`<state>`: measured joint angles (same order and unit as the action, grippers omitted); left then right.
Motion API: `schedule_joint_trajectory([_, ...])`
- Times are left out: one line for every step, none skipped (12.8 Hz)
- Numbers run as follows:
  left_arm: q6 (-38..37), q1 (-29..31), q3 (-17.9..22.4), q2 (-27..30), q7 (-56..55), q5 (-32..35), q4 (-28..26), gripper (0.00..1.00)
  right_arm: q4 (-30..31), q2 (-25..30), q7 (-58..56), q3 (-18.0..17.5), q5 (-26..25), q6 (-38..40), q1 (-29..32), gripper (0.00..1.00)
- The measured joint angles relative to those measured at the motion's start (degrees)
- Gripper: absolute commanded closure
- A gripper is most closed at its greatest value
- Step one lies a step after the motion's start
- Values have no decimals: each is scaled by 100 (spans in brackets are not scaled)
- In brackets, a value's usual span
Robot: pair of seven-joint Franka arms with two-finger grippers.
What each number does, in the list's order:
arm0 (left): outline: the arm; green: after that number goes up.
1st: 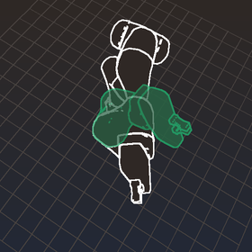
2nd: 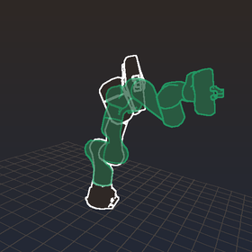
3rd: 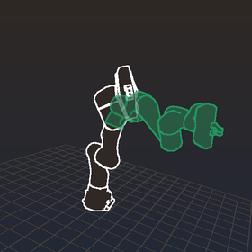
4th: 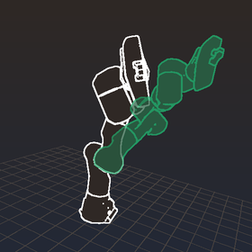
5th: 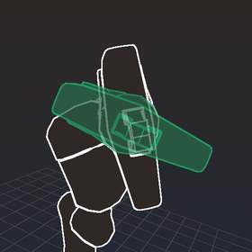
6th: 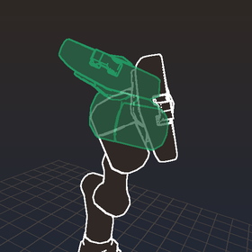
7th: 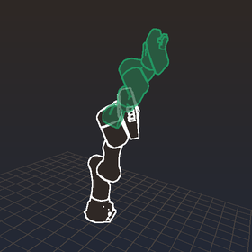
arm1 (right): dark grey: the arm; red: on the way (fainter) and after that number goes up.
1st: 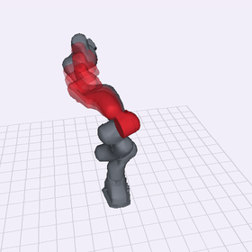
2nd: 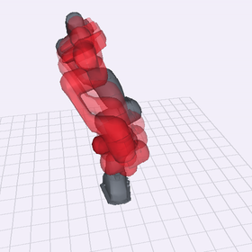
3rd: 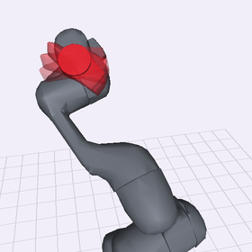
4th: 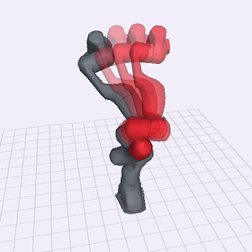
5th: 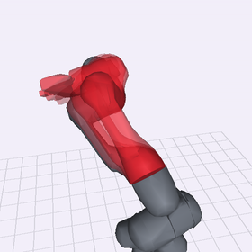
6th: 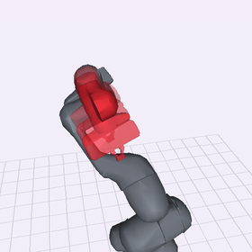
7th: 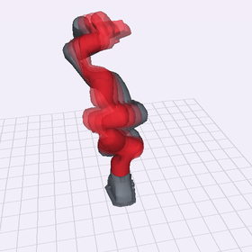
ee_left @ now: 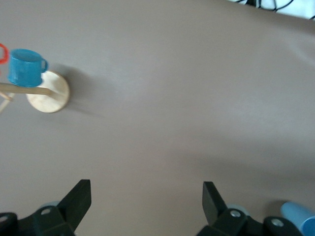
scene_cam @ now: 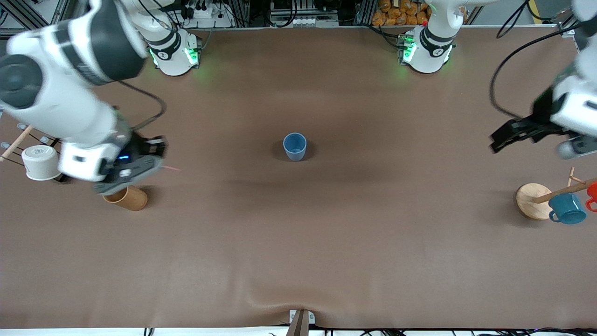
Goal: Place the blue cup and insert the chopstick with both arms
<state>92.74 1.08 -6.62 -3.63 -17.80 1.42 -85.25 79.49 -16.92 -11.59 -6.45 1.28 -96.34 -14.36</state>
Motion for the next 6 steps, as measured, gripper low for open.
schedule_joint_trajectory([-133, -1, 208, 76, 355, -71, 0, 0, 56, -25, 41, -13, 20, -223, -340, 100])
schedule_joint_trajectory([-277, -1, 382, 140, 674, -126, 0, 0, 123, -47, 201, -25, 28, -428, -726, 100])
schedule_joint_trajectory([-402, -2, 504, 184, 924, -146, 0, 0, 182, -78, 427, -37, 27, -631, -1138, 100])
schedule_joint_trajectory([-493, -2, 579, 215, 1079, -149, 0, 0, 231, -111, 697, -42, 21, -811, -1555, 100])
schedule_joint_trajectory([-552, -3, 608, 236, 1135, -151, 0, 0, 269, -162, 1008, -45, -27, -968, -1960, 100])
schedule_joint_trajectory([-584, -12, 607, 248, 1143, -151, 0, 0, 294, -227, 1308, -43, -130, -1088, -2292, 100])
